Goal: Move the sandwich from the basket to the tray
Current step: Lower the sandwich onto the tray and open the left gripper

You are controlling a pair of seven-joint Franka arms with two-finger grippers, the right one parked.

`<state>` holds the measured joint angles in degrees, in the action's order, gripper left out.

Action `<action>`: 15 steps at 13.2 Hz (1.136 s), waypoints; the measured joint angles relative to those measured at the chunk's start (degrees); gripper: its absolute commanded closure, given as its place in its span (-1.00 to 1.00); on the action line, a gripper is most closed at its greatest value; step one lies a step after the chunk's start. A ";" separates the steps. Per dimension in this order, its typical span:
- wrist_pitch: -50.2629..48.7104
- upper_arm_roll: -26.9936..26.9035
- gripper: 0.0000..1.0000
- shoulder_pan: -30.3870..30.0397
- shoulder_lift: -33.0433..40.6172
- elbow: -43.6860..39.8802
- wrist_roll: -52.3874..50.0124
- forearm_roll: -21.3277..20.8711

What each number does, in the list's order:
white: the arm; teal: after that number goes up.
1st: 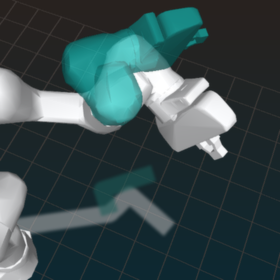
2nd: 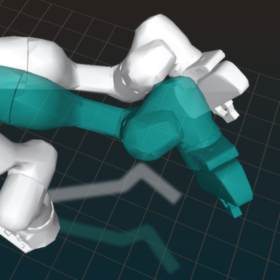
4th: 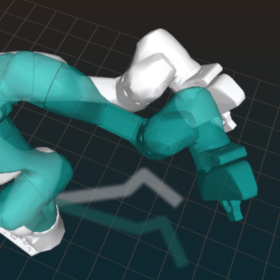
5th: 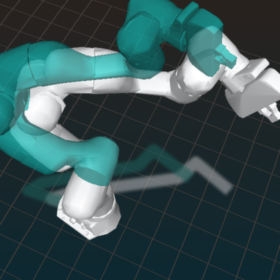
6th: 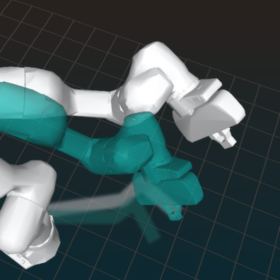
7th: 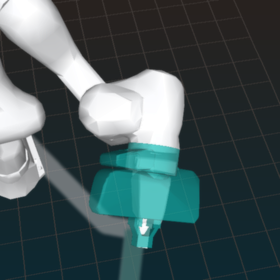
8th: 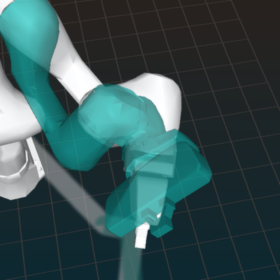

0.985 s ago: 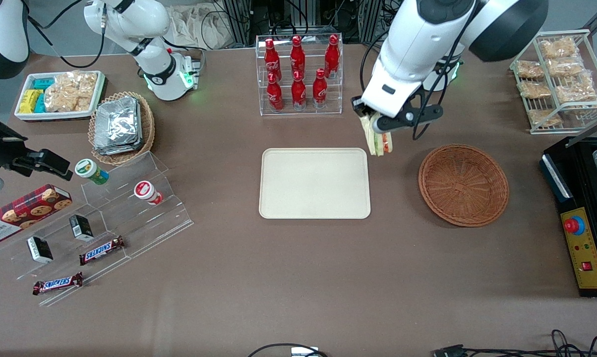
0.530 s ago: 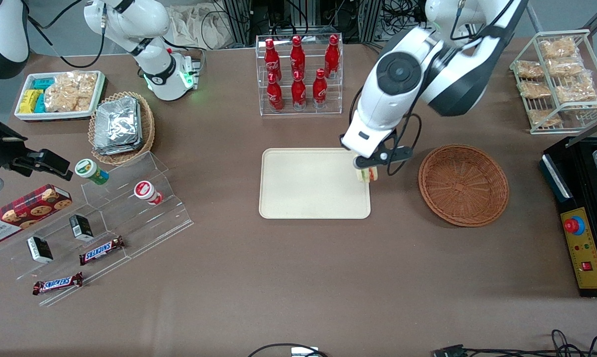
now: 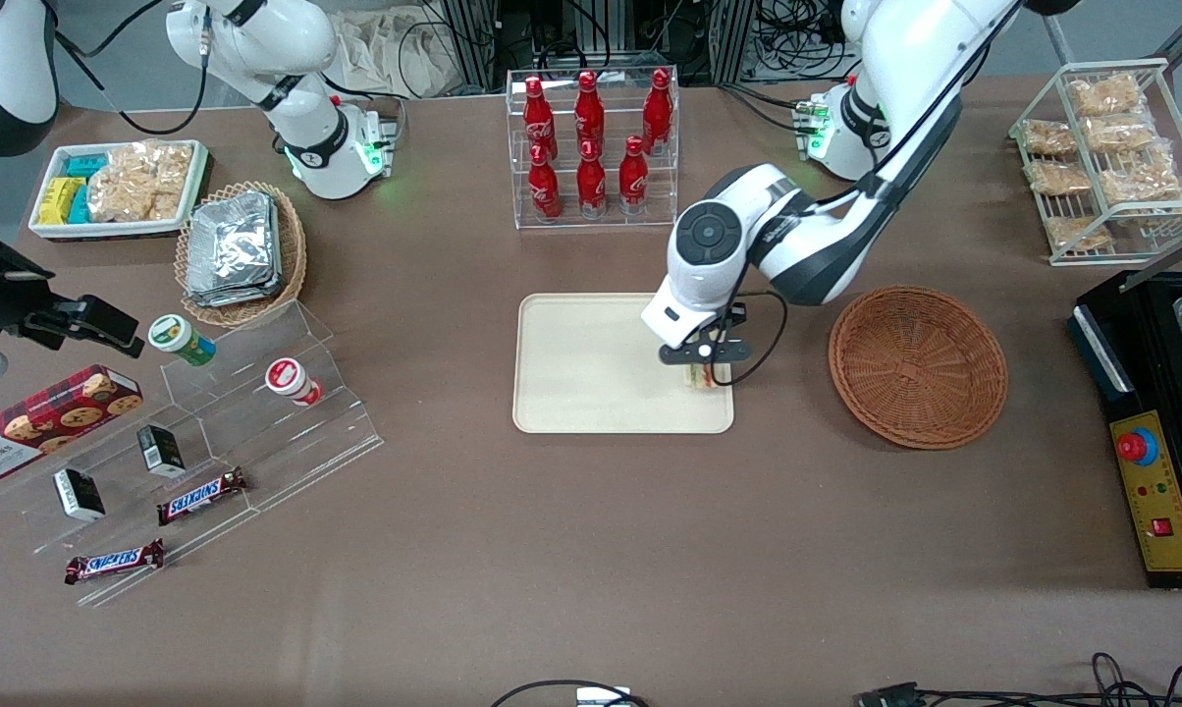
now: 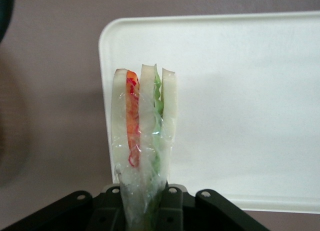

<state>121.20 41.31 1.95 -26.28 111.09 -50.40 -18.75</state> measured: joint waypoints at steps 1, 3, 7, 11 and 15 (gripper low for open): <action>0.92 0.00 0.61 0.22 -1.22 -0.01 0.00 -0.39; 1.81 -0.03 0.61 0.19 -3.07 -0.02 0.00 -1.76; 3.36 -0.46 0.61 0.05 -5.01 -0.04 0.00 -3.65; 6.06 -1.67 0.45 -0.12 -5.66 0.33 -1.07 -3.66; 6.59 -2.00 -1.00 -0.14 -6.37 0.45 -1.63 -3.66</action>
<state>127.79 39.31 1.81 -32.64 111.53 -52.03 -22.41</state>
